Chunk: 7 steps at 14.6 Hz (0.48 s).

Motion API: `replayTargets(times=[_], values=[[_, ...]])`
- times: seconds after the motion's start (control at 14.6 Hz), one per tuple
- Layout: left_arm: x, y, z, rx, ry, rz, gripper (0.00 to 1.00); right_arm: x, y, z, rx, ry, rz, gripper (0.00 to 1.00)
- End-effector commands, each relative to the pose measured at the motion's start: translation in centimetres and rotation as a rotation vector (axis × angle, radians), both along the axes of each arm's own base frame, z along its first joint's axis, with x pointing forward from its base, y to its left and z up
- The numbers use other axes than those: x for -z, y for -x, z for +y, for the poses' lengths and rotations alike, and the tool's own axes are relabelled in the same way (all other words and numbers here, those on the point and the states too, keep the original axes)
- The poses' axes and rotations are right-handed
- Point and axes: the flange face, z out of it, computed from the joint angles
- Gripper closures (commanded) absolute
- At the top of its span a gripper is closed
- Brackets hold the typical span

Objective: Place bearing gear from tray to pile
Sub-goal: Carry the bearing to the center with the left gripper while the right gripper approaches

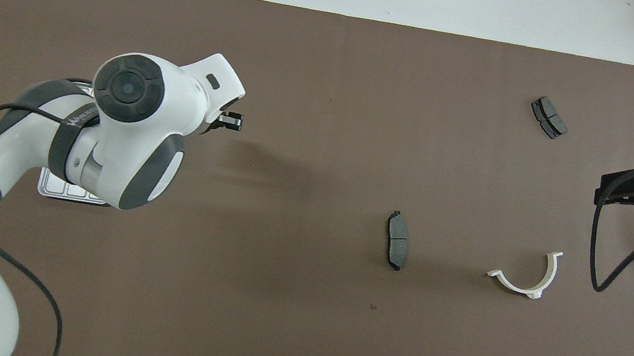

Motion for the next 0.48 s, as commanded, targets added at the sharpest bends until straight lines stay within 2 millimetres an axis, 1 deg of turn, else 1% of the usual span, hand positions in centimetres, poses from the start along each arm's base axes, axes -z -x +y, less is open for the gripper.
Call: replayTargets(times=[0.0,0.07,0.14,0.2,0.27,0.34,0.41], values=[[1.5,-2.3,-6.2,-0.025,0.001,-0.043,1.0,-0.3,-0.2,-0.4,-0.016,0.008,-0.054,0.0],[2.3,-2.6,-7.8,-0.022,-0.003,-0.06,1.0,0.2,-0.1,-0.2,-0.019,0.006,-0.049,0.0],[2.7,-3.7,-8.8,-0.038,0.004,-0.079,1.0,0.2,0.1,0.3,-0.03,0.007,-0.051,0.0],[2.6,-4.2,-9.5,-0.048,0.022,-0.095,1.0,0.2,0.0,0.7,-0.049,0.012,-0.057,0.0],[2.6,-4.4,-9.7,-0.049,0.033,-0.101,1.0,0.3,-0.4,0.8,-0.106,0.017,-0.083,0.0],[2.7,-4.6,-9.9,-0.046,0.057,-0.122,1.0,0.9,-0.7,0.9,-0.165,0.018,-0.084,0.0],[2.6,-4.7,-10.3,-0.04,0.087,-0.151,1.0,1.8,-1.0,1.4,-0.171,0.001,-0.076,0.0]])
